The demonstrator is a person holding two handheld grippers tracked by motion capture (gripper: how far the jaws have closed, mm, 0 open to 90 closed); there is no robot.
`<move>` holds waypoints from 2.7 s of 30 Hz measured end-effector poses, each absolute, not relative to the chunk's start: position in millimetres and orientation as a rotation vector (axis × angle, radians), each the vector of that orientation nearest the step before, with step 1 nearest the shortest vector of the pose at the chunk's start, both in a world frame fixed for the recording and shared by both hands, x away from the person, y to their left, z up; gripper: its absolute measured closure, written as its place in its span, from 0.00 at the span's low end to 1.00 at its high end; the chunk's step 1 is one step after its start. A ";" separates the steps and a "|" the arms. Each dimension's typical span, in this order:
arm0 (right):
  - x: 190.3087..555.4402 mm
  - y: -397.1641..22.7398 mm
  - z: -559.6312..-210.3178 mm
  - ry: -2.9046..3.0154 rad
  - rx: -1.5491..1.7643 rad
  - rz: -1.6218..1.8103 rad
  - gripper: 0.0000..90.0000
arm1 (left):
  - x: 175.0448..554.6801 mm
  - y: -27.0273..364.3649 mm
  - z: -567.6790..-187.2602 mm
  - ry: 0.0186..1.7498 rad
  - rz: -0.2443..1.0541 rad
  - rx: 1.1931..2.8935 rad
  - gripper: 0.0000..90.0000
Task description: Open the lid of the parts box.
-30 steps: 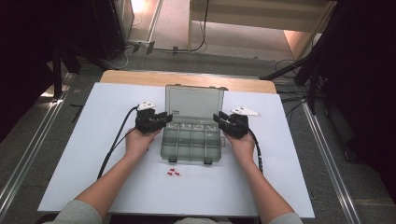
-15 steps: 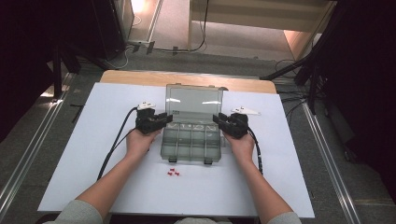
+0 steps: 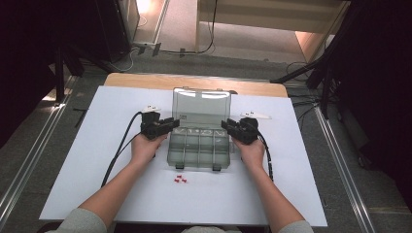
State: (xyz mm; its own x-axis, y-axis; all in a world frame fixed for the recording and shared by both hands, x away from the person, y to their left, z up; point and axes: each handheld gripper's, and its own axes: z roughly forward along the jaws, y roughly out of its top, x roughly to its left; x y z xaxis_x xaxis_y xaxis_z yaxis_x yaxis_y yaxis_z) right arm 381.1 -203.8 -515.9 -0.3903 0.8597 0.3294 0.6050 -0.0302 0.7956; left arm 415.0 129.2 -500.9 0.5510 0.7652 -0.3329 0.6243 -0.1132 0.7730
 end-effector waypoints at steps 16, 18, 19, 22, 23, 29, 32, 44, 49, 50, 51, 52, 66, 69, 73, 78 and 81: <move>383.7 -205.3 -519.9 1.992 1.618 1.408 0.71 | 417.5 130.3 -503.7 1.163 0.141 1.795 0.64; 383.9 -205.5 -520.4 1.990 1.629 1.416 0.71 | 418.5 131.1 -504.9 1.165 0.126 1.788 0.60; 384.0 -205.6 -520.4 1.991 1.634 1.417 0.71 | 418.8 131.2 -505.4 1.163 0.124 1.785 0.60; 384.5 -205.7 -520.9 1.989 1.638 1.419 0.70 | 419.0 131.0 -505.8 1.163 0.125 1.782 0.60; 384.7 -205.7 -521.2 1.987 1.640 1.420 0.69 | 419.3 131.2 -505.9 1.162 0.120 1.783 0.60; 386.2 -206.1 -523.3 1.981 1.667 1.444 0.68 | 420.6 131.5 -508.2 1.169 0.098 1.768 0.60; 387.0 -206.3 -523.6 1.982 1.658 1.447 0.68 | 422.5 132.6 -510.4 1.176 0.082 1.756 0.56; 387.8 -208.0 -524.6 1.982 1.689 1.465 0.64 | 423.6 133.0 -511.5 1.185 0.077 1.750 0.54; 388.4 -209.1 -525.4 1.979 1.702 1.472 0.62 | 424.5 134.0 -512.1 1.189 0.062 1.744 0.52; 388.4 -209.1 -525.3 1.979 1.702 1.469 0.61 | 424.5 134.2 -511.8 1.190 0.063 1.745 0.52; 388.2 -208.9 -525.0 1.980 1.698 1.461 0.61 | 424.7 134.7 -511.6 1.194 0.058 1.745 0.52; 388.1 -208.7 -524.6 1.983 1.686 1.454 0.60 | 425.0 135.3 -511.6 1.200 0.056 1.743 0.52; 384.6 -208.0 -515.7 2.012 1.584 1.397 0.48 | 422.9 141.8 -502.3 1.187 0.096 1.804 0.46; 382.7 -207.7 -511.8 2.025 1.553 1.382 0.46 | 420.3 142.3 -497.8 1.167 0.102 1.823 0.46; 380.1 -208.5 -506.5 2.030 1.541 1.385 0.44 | 415.9 142.5 -490.6 1.143 0.100 1.853 0.46; 375.8 -207.4 -500.4 2.072 1.516 1.358 0.43 | 411.5 143.5 -481.5 1.114 0.099 1.860 0.46; 373.0 -206.4 -497.4 2.094 1.501 1.365 0.41 | 409.5 143.6 -479.6 1.100 0.101 1.881 0.40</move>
